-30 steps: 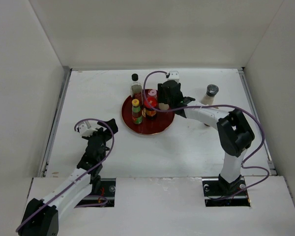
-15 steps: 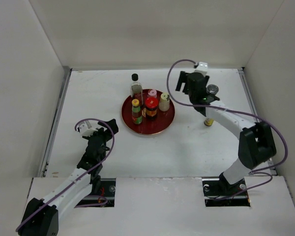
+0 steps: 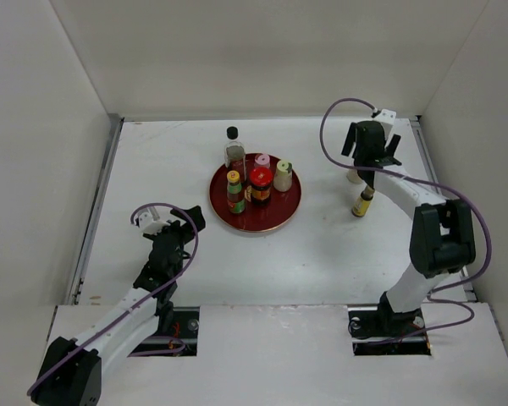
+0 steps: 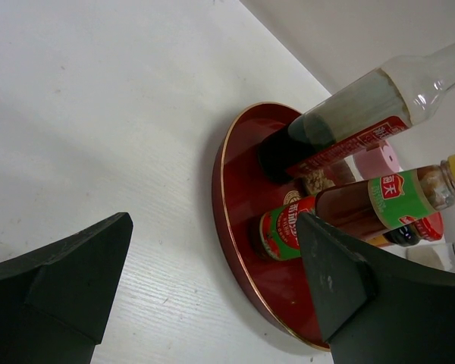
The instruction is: Organize the condiment bottles
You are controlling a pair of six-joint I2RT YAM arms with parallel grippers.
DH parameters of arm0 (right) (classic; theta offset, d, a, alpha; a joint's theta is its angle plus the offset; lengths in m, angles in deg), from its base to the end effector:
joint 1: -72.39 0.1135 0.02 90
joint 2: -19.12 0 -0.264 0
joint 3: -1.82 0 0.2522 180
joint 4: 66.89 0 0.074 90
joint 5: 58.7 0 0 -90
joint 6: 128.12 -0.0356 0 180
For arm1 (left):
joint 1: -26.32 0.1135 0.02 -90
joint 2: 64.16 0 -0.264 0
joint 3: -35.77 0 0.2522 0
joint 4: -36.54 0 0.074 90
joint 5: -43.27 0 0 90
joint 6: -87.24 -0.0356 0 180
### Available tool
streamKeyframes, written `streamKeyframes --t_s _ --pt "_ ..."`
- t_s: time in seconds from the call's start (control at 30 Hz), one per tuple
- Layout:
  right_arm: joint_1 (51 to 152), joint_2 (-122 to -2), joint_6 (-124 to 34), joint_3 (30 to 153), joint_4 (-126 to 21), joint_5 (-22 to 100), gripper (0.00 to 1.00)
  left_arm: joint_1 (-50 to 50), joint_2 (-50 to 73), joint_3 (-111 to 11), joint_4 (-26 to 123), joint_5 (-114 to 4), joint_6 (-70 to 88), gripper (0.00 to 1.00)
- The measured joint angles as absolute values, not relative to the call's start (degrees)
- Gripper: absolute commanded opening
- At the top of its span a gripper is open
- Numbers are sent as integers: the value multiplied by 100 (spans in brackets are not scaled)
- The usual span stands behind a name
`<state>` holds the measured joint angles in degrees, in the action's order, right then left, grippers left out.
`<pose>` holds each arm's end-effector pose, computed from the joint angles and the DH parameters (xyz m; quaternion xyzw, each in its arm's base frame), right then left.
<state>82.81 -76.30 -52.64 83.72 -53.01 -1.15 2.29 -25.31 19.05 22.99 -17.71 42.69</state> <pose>0.3797 0.0504 0.2695 0.1744 0.8147 -0.1254 0.5386 0.1458 -0.0461 0.1684 -0.2969 0.6907 -0.2038 0.6271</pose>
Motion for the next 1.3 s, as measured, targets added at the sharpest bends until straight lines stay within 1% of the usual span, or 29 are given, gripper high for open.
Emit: streamKeyframes --t_s 0.17,0.3,0.43,0.5,0.63,0.77,0.87,1.03,1.13,1.3 --pt "8108 -8084 -5243 8551 -5097 102 99 229 -2531 1905 2288 -1786 4269 90" --pt "8029 -8301 -5234 8741 -5069 242 86 229 -2472 1905 2258 -1786 4269 90" --pt "8023 -8399 -5219 8837 -5054 353 61 229 -2354 1905 2242 -1786 4269 90" --pt "8025 -8399 -5267 8837 -5060 410 55 229 -2308 1905 2216 -1791 4269 90" --pt "8040 -8305 -5245 8708 -5200 458 54 229 -2288 1905 2212 -1789 4269 90" --pt "8248 -7846 -5181 8426 -5259 467 54 229 -2273 1905 2203 -1793 4269 90" --pt "8672 -7387 -5160 8330 -5314 456 54 229 -2275 1905 2194 -1791 4269 90" --pt "9695 -6734 -5186 8085 -5587 473 54 229 -2373 1905 2194 -1795 4269 90" --pt "10171 -6620 -5229 7906 -5674 476 54 229 -2408 1905 2181 -1799 4269 90" --pt "10556 -6620 -5293 7659 -5554 471 54 229 -2384 1905 2177 -1808 4269 90"
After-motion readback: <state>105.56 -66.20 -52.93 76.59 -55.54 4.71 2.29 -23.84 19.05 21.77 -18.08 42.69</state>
